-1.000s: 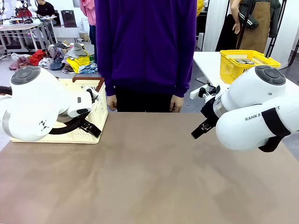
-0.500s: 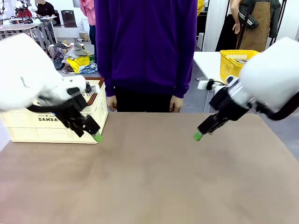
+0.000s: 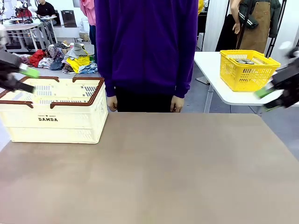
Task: Place the drinks into the Shopping basket.
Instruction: Pick up one drink and place it into the Shopping basket.
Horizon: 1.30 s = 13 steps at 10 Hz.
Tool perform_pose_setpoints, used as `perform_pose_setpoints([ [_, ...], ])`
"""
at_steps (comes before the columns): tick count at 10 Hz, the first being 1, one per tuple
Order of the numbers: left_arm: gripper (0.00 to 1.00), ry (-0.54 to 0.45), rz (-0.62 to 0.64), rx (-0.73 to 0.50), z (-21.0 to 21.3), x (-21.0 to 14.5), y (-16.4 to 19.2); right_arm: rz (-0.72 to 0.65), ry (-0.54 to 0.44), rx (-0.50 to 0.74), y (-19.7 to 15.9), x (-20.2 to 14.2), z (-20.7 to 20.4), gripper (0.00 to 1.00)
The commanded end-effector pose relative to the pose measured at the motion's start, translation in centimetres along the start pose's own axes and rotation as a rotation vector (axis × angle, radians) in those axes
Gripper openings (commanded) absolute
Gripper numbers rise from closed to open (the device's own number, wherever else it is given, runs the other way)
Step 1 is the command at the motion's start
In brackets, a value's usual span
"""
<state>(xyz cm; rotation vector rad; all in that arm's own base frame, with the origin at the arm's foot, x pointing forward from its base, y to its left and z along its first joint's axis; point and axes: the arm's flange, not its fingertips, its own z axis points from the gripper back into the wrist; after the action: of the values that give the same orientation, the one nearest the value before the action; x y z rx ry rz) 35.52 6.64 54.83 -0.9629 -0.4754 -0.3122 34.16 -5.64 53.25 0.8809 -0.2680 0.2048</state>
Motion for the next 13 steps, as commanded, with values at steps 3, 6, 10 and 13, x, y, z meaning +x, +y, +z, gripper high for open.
perform_pose_setpoints([
  [3,1.0,-0.251,0.314,-0.151,8.5,-1.3,12.6,-0.272,-0.4,0.261,-7.7,-2.7,12.1,1.0],
  [6,1.0,-0.484,0.419,-0.221,13.0,-6.2,17.7,-0.435,-0.491,0.314,-13.1,-4.5,14.3,1.0],
  [10,1.0,-0.346,0.421,-0.146,11.8,-5.3,16.0,-0.435,-0.492,0.285,-12.9,-5.8,15.0,1.0],
  [13,1.0,-0.346,0.421,-0.146,11.8,-5.3,16.0,-0.435,-0.492,0.285,-12.9,-5.8,15.0,1.0],
])
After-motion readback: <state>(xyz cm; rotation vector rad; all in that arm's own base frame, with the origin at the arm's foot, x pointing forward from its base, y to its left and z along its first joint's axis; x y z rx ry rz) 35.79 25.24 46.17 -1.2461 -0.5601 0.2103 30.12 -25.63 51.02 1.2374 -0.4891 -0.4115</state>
